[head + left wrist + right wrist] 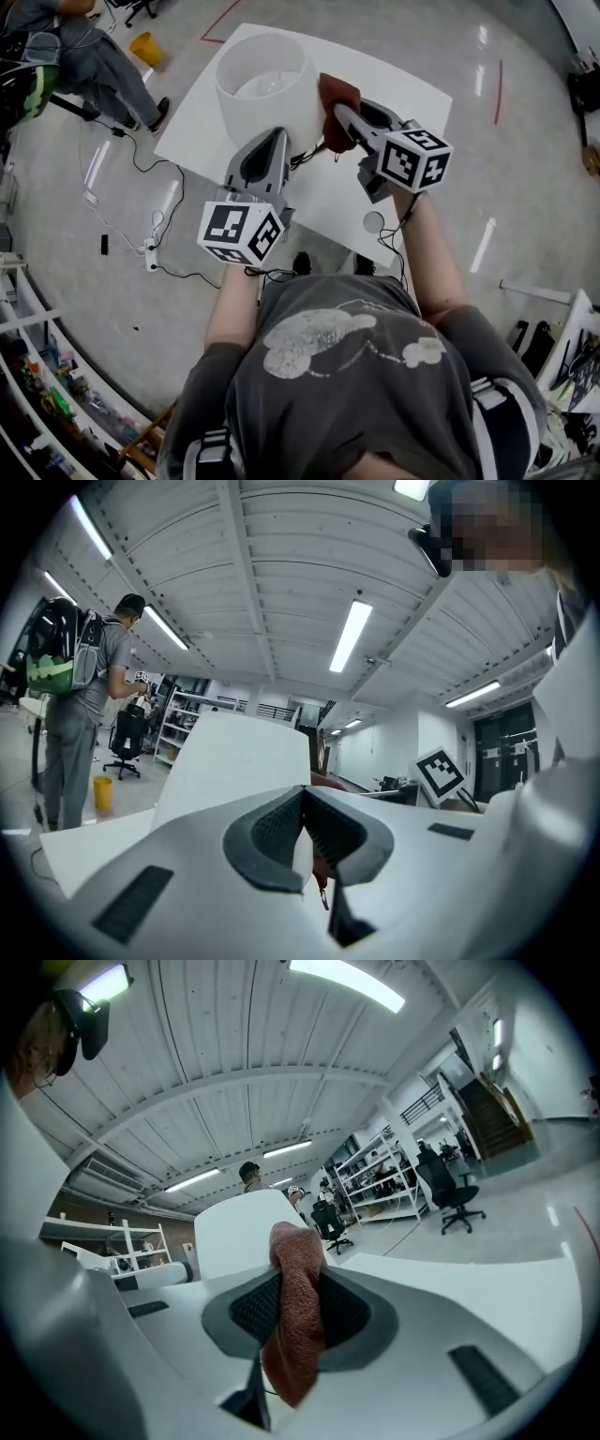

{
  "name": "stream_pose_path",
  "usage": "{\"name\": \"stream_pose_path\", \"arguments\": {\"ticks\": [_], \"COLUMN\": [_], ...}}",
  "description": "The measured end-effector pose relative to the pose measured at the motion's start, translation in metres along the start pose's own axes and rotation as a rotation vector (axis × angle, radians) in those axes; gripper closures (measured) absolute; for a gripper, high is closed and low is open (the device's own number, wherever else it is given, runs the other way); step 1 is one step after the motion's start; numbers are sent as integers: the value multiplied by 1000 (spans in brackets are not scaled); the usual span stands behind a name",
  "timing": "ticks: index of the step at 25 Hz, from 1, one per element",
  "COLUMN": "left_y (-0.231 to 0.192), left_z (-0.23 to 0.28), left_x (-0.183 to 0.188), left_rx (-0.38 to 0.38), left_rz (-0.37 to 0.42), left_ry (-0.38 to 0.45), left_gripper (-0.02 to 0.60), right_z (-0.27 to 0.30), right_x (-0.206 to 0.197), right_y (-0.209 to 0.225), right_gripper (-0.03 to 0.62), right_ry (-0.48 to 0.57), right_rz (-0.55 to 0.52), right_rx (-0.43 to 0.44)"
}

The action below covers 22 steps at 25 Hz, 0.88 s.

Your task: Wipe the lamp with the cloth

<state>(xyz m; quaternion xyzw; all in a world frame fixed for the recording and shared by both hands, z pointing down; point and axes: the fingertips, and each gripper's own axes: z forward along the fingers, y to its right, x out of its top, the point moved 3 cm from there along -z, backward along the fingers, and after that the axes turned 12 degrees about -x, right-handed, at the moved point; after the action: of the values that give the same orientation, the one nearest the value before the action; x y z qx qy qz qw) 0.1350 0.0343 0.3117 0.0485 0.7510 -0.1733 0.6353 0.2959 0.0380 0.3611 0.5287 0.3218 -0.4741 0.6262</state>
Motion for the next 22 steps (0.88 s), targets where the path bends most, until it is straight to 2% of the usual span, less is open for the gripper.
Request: {"name": "stream_pose_path", "arguments": {"ticks": [12,17,22], "left_y": [24,35,49], "left_z": [30,41,38], "left_x": [-42,-62,-55], "left_rx": [180,250,296], "left_rz": [-44,-60,-56], "left_ry": [-50,-36,5], "left_gripper": [574,574,574], "right_z": [12,9,-4], "right_x": [-25,-39,-26], "right_y": [64,90,85], "right_gripper": [503,503,503], "right_ry": [-147,-189,-189], "right_rz": [46,52,21], "right_rx": [70,108,155]}}
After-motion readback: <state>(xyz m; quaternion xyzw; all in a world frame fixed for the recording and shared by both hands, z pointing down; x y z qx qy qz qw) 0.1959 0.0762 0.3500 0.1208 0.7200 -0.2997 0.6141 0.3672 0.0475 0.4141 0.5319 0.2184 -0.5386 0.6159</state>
